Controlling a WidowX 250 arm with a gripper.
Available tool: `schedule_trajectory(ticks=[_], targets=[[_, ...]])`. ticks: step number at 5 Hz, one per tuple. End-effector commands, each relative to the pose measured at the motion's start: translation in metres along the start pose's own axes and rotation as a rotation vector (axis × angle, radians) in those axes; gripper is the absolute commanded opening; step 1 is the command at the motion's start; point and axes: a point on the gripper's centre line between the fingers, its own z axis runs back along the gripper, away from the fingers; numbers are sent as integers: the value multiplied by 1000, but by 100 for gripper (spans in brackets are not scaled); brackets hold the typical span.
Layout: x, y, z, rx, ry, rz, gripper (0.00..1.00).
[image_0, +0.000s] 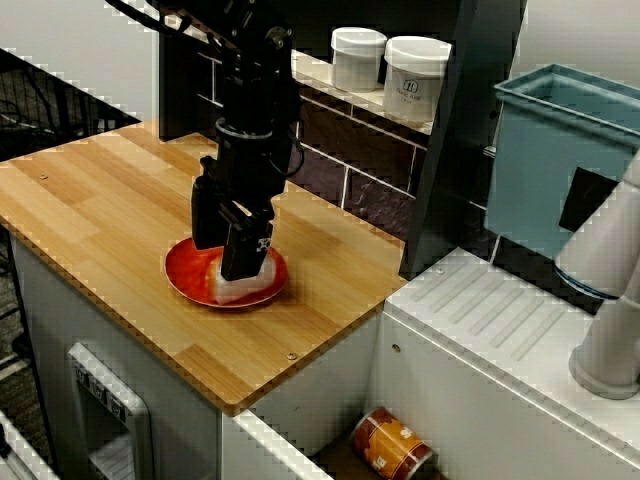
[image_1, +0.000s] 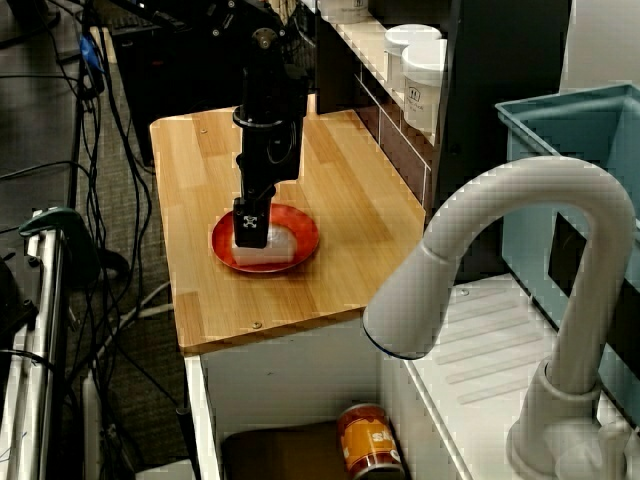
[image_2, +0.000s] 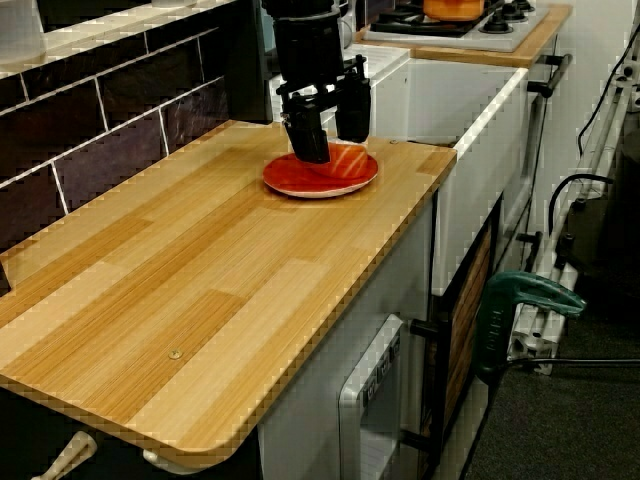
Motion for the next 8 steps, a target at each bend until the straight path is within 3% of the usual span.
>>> schedule_trajectory(ticks=[1,2,3,4,6,8], targets=[[-5,13,18,40,-15,-34,100],[-8,8,39,50,5,-82,100],[-15,7,57,62,-15,-113,100],[-16,6,56,45,-14,-113,100],[-11,-2,24,21,-117,-47,100],[-11,-4,5,52,-102,-26,100]])
